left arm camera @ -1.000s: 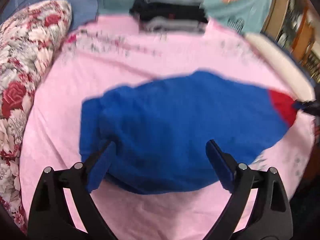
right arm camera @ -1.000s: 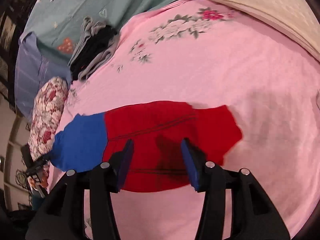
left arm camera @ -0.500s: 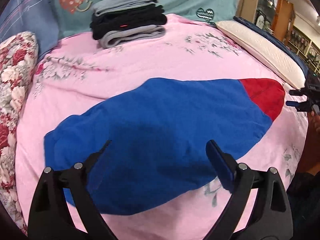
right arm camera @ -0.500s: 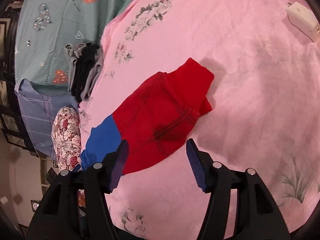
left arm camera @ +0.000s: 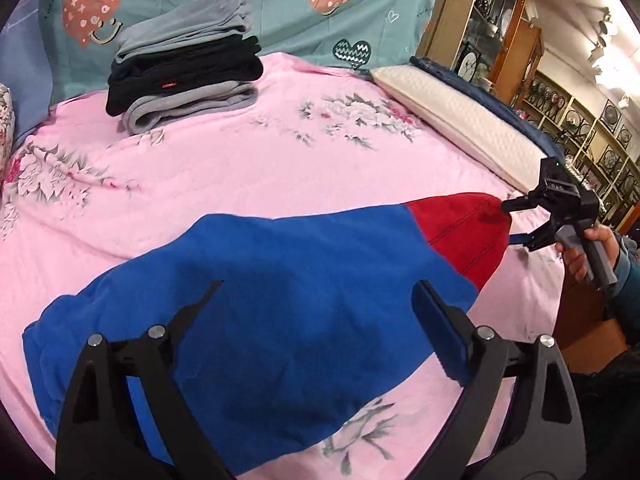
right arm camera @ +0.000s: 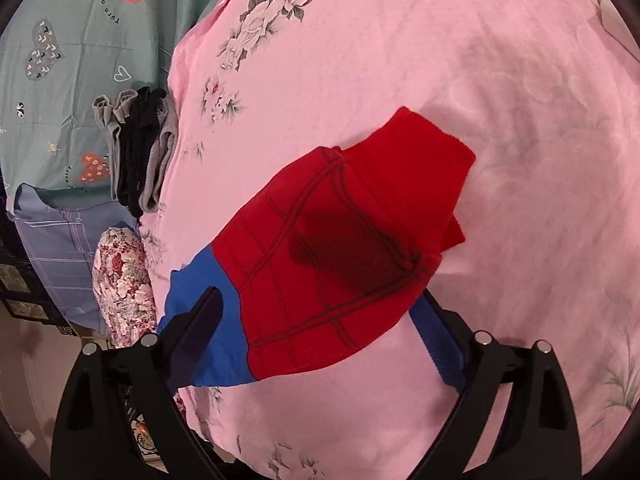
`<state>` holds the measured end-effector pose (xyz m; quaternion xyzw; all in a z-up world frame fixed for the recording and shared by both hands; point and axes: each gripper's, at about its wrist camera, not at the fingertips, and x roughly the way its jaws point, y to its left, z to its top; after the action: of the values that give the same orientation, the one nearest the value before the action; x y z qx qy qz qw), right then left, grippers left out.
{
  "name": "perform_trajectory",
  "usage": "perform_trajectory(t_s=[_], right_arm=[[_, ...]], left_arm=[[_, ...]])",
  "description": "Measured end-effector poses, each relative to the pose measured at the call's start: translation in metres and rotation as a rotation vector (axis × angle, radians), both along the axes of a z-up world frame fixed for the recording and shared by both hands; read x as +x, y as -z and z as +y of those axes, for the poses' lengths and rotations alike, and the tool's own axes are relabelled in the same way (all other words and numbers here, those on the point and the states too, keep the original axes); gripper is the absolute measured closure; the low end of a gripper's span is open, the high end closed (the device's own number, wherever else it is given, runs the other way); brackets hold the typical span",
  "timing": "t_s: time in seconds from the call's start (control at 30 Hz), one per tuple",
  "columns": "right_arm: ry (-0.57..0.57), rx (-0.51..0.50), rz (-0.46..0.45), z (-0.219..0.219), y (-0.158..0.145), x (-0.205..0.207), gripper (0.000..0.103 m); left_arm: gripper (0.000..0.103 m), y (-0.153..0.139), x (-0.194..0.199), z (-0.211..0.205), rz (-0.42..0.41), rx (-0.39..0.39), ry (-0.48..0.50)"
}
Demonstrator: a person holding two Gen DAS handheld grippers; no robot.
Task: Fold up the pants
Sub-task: 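Release the red leg with the right gripper and smooth the pants flat, then grasp the red leg with the right gripper and fold it over the blue body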
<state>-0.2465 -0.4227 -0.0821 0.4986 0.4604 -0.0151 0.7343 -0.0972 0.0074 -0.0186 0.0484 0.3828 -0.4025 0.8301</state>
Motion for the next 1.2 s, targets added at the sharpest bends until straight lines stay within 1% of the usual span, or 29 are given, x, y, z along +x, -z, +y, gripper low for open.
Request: perform_trajectory(t_s=[0.03, 0.13, 0.23, 0.3, 0.37, 0.47, 0.5, 0.53, 0.6, 0.7, 0.73, 0.77, 0.8, 0.83, 0.87, 0.9, 0.97, 1.1, 1.2], right_arm=[[0.011, 0.037, -0.017, 0.001, 0.003, -0.008, 0.010], [0.030, 0.059, -0.046, 0.008, 0.003, -0.021, 0.012], [0.046, 0.051, -0.050, 0.009, 0.004, -0.013, 0.012], [0.058, 0.051, -0.058, 0.009, 0.004, -0.004, 0.012], [0.043, 0.044, -0.076, 0.011, 0.004, 0.002, 0.012], [0.053, 0.040, -0.129, 0.013, 0.003, -0.007, 0.016], [0.062, 0.044, -0.138, 0.012, 0.003, -0.011, 0.021], [0.082, 0.044, -0.140, 0.011, 0.004, -0.015, 0.030], [0.103, 0.007, -0.080, 0.007, 0.008, -0.012, 0.040], [0.074, -0.026, -0.057, 0.009, 0.007, -0.003, 0.040], [0.075, -0.019, -0.058, 0.009, 0.007, -0.004, 0.040], [0.064, -0.007, -0.069, 0.010, 0.007, -0.006, 0.043], [0.056, -0.010, -0.083, 0.011, 0.010, -0.010, 0.065], [0.065, -0.001, -0.096, 0.010, 0.014, -0.014, 0.078], [0.077, 0.037, -0.125, 0.008, 0.019, -0.019, 0.080], [0.091, 0.043, -0.143, 0.007, 0.020, -0.023, 0.086], [0.115, 0.047, -0.182, 0.007, 0.019, -0.029, 0.088], [0.152, 0.029, -0.223, 0.011, 0.013, -0.030, 0.091], [0.157, -0.036, -0.248, 0.017, -0.001, -0.027, 0.093]], left_arm=[[0.010, 0.000, 0.001, -0.001, 0.005, -0.008, 0.010], [0.010, -0.002, 0.004, -0.003, 0.019, -0.025, 0.028], [0.010, -0.003, 0.006, -0.005, 0.020, -0.038, 0.027], [0.010, -0.003, 0.006, -0.006, 0.043, -0.057, 0.030], [0.010, -0.004, 0.003, -0.004, 0.053, -0.071, 0.039], [0.010, -0.007, -0.002, 0.001, 0.025, -0.071, 0.038], [0.010, -0.008, -0.002, 0.003, 0.021, -0.073, 0.039], [0.010, -0.009, -0.002, 0.004, 0.023, -0.074, 0.038], [0.010, -0.009, 0.000, 0.005, 0.033, -0.076, 0.034], [0.010, -0.009, -0.001, 0.005, 0.038, -0.081, 0.027], [0.010, -0.009, -0.002, 0.006, 0.036, -0.083, 0.028], [0.010, -0.008, -0.004, 0.008, 0.032, -0.084, 0.031], [0.010, -0.008, -0.006, 0.010, 0.026, -0.085, 0.034], [0.010, -0.008, -0.007, 0.011, 0.022, -0.084, 0.034], [0.010, -0.007, -0.007, 0.012, 0.020, -0.079, 0.029], [0.010, -0.006, -0.006, 0.012, 0.026, -0.075, 0.023], [0.010, -0.004, -0.001, 0.014, 0.048, -0.071, 0.012], [0.010, -0.002, 0.002, 0.021, 0.052, -0.074, -0.011], [0.010, -0.002, 0.004, 0.029, 0.050, -0.080, -0.030]])
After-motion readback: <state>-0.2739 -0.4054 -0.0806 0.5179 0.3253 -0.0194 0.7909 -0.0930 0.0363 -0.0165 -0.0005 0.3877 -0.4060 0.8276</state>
